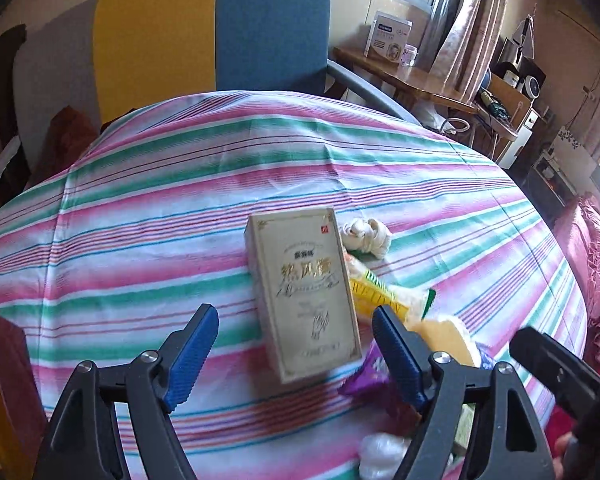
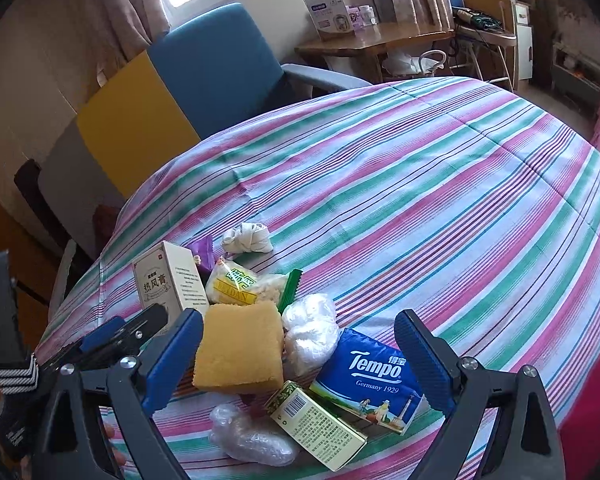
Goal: Organize objects
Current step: 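Close the left tool on the beige medicine box, then carry the medicine box to the tray with the left tool while the right tool grasps another yellow sponge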
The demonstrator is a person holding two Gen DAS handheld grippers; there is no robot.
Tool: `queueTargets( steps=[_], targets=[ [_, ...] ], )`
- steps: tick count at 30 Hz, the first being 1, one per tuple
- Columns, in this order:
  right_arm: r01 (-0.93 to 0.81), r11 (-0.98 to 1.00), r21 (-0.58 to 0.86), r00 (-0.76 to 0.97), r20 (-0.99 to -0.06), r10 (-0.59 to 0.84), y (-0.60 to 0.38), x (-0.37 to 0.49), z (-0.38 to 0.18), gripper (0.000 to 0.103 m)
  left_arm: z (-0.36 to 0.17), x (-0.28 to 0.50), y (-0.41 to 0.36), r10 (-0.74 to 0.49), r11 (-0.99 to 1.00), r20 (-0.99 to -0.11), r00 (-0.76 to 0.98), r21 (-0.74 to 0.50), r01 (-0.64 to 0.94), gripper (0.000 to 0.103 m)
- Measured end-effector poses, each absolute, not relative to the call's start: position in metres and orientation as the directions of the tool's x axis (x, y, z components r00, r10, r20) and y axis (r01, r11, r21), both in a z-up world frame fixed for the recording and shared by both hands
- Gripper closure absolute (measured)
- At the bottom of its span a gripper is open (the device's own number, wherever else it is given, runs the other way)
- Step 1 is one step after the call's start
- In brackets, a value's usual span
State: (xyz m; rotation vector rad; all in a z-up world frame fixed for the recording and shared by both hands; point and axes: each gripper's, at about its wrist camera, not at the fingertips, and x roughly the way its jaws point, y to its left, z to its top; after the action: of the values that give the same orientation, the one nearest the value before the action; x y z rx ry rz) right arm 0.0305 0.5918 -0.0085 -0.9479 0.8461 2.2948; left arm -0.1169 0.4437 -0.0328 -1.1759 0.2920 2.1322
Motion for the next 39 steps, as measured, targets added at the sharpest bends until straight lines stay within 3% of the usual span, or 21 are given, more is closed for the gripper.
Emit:
queueTargets(
  steps=[5, 7, 8, 34, 36, 38, 39],
  targets=[
    [-0.657, -0.665, 0.354, -0.625, -0.749, 0.219, 0.594, 0.032, -0.009, 0.006, -0.053, -0.134, 0.46, 0.386, -0.769, -0.849, -0.36, -0.081, -0.635, 0.024],
    [-0.657, -0.666, 0.353, -0.625, -0.749, 0.219, 0.595, 0.032, -0.009, 0.006, -0.058, -0.141, 0.455, 0.401, -0.778, -0.856, -0.327, -0.13, -0.614, 0.048],
    [-0.656, -0.668, 0.352, -0.625, -0.749, 0.22, 0.594, 0.032, -0.009, 0.006, -0.059, -0.141, 0.452, 0.395, -0.782, -0.858, -0.328, -0.127, -0.61, 0.052],
    [-0.519, -0.838, 0.169, -0.544, -0.822, 0.171, 0.557, -0.013, -0.033, 0.01, 0.0, -0.036, 0.273, 0.493, -0.77, -0.785, -0.375, -0.193, -0.608, 0.052],
    [-0.527, -0.834, 0.164, -0.531, -0.829, 0.173, 0.56, -0.015, -0.037, 0.014, 0.005, -0.031, 0.258, 0.492, -0.778, -0.778, -0.391, -0.192, -0.598, 0.052],
    [-0.518, -0.838, 0.173, -0.524, -0.838, 0.151, 0.56, -0.017, -0.041, 0.036, 0.009, -0.029, 0.24, 0.486, -0.791, -0.773, -0.408, -0.191, -0.581, 0.052],
    [-0.512, -0.842, 0.168, -0.518, -0.843, 0.148, 0.558, -0.018, -0.042, 0.038, 0.01, -0.029, 0.232, 0.482, -0.799, -0.771, -0.417, -0.191, -0.57, 0.052]
  ],
)
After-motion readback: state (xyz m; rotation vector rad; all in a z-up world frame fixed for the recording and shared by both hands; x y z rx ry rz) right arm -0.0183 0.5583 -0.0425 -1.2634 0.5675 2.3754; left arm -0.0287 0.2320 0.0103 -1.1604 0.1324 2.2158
